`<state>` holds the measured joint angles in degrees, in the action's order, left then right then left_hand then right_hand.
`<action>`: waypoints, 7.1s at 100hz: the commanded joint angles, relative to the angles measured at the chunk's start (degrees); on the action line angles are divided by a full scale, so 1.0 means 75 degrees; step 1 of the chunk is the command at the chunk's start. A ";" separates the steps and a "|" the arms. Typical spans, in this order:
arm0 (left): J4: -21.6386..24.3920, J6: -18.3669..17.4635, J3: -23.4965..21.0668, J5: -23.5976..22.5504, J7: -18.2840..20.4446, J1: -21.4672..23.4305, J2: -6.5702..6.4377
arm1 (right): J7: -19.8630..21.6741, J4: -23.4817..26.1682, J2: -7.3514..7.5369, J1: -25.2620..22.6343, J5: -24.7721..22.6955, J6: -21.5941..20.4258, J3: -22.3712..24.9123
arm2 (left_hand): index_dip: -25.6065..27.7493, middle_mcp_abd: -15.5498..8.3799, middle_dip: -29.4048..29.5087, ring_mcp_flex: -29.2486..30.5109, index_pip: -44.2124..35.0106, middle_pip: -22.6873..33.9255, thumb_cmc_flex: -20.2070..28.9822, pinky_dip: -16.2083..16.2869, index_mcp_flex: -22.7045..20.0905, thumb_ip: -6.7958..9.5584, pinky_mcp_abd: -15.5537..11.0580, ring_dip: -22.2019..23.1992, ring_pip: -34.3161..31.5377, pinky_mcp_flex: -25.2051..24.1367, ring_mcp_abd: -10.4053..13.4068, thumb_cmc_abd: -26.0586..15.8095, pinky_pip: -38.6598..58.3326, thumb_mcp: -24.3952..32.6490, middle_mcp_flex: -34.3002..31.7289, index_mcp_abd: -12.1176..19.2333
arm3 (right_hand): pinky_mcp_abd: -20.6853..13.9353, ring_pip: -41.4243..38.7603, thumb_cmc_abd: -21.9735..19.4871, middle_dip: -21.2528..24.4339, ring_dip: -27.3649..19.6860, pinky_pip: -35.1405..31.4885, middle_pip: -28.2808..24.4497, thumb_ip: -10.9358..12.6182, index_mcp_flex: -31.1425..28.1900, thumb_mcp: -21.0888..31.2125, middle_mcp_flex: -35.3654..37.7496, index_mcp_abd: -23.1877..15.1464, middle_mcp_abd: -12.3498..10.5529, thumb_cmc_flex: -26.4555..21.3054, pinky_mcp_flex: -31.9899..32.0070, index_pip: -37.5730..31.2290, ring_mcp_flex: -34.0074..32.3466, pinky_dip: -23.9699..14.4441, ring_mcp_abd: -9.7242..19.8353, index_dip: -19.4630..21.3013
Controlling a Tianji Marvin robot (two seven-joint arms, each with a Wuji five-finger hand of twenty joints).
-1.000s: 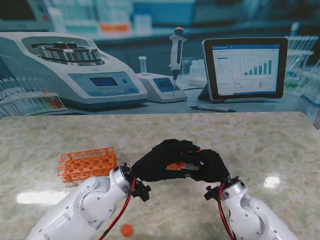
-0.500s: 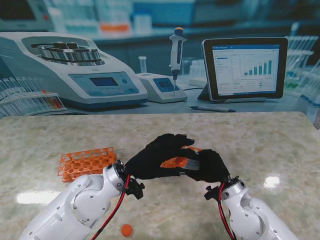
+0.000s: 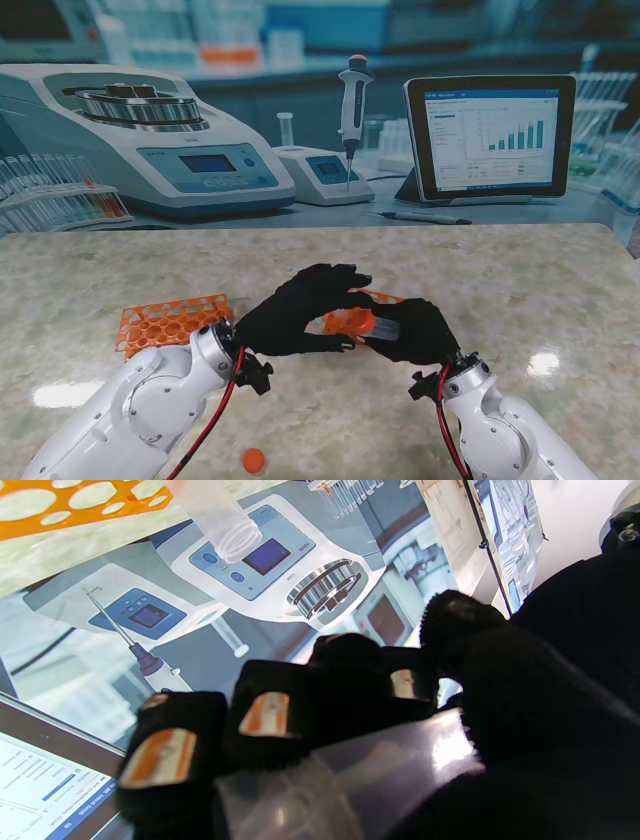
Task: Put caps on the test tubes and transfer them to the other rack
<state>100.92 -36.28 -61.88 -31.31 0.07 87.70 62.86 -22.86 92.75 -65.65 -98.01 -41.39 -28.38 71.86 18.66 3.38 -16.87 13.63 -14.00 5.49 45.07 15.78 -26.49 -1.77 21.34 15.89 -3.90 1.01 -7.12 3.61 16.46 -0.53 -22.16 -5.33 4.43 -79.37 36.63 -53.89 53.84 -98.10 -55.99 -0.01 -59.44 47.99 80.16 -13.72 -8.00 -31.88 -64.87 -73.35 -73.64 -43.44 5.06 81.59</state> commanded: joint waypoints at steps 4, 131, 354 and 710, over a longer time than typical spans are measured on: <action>0.0038 -0.0015 -0.0083 -0.0002 0.0043 0.0076 -0.0050 | 0.0008 0.0031 -0.0034 -0.0042 0.0014 0.0039 -0.0009 | 0.0121 0.0028 0.0120 -0.0218 0.0258 -0.0160 -0.0125 0.0266 0.0240 0.0064 -0.0212 0.0017 0.0139 -0.0078 0.0204 0.0067 -0.0400 -0.0149 0.0282 -0.0088 | -0.0115 -0.0493 -0.0221 -0.0105 0.0144 -0.0312 0.0022 -0.0081 -0.0149 0.0042 0.0299 -0.0461 0.0009 -0.0236 -0.0164 -0.0406 -0.0278 0.0026 0.0569 0.0193; -0.0046 -0.0158 -0.0137 0.0032 0.0313 0.0230 -0.0136 | 0.0025 0.0028 -0.0030 -0.0037 0.0013 0.0076 -0.0007 | 0.0526 0.0049 -0.0008 -0.0075 0.0144 -0.0112 -0.0124 0.0547 0.0154 -0.0024 -0.0194 0.0055 0.0079 0.0118 0.0125 0.0537 -0.0275 -0.0083 0.0224 -0.0182 | -0.0113 -0.0493 -0.0218 -0.0105 0.0144 -0.0303 0.0034 -0.0081 -0.0149 0.0031 0.0299 -0.0461 0.0002 -0.0250 -0.0163 -0.0406 -0.0278 0.0029 0.0569 0.0193; -0.0043 -0.0251 -0.0278 -0.0189 0.0143 0.0357 -0.0118 | -0.0233 -0.0051 -0.0067 -0.0002 -0.0060 0.0075 -0.0012 | 0.1431 0.0163 -0.0067 0.0625 -0.1609 -0.0029 0.0387 0.0480 -0.0502 0.0035 -0.0036 0.0364 -0.0178 0.0381 0.0115 0.0223 0.0471 -0.0070 -0.0237 0.0215 | -0.0110 -0.0481 -0.0223 -0.0105 0.0139 -0.0286 0.0035 -0.0087 -0.0134 0.0040 0.0300 -0.0467 -0.0001 -0.0225 -0.0159 -0.0402 -0.0278 0.0037 0.0567 0.0192; -0.0812 -0.0015 0.0641 -0.0338 -0.0490 -0.0664 0.0091 | -0.0230 -0.0028 -0.0070 -0.0020 -0.0043 0.0061 -0.0008 | 0.1258 0.0072 -0.0238 0.1098 -0.1529 0.0262 0.0022 0.0319 -0.0473 -0.0234 -0.0011 0.0565 -0.0427 0.0658 0.0146 0.2538 0.1195 0.2888 -0.0655 -0.0071 | -0.0099 -0.0459 -0.0229 -0.0112 0.0130 -0.0272 0.0055 -0.0086 -0.0133 0.0036 0.0298 -0.0474 -0.0002 -0.0233 -0.0156 -0.0403 -0.0278 0.0043 0.0558 0.0185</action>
<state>95.14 -36.42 -57.36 -33.33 -3.58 82.76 63.31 -24.42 92.28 -65.82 -97.97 -41.81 -27.99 72.04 27.33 3.99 -17.21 21.04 -23.10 7.10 44.31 17.99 -28.56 -1.90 21.28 19.20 -6.43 5.90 -7.12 22.22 23.14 19.18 -25.21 -7.18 4.42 -79.39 36.63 -53.91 53.92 -98.07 -55.40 -0.01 -59.44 47.54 80.16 -13.97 -8.00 -31.88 -64.87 -72.63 -73.64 -43.43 5.06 81.40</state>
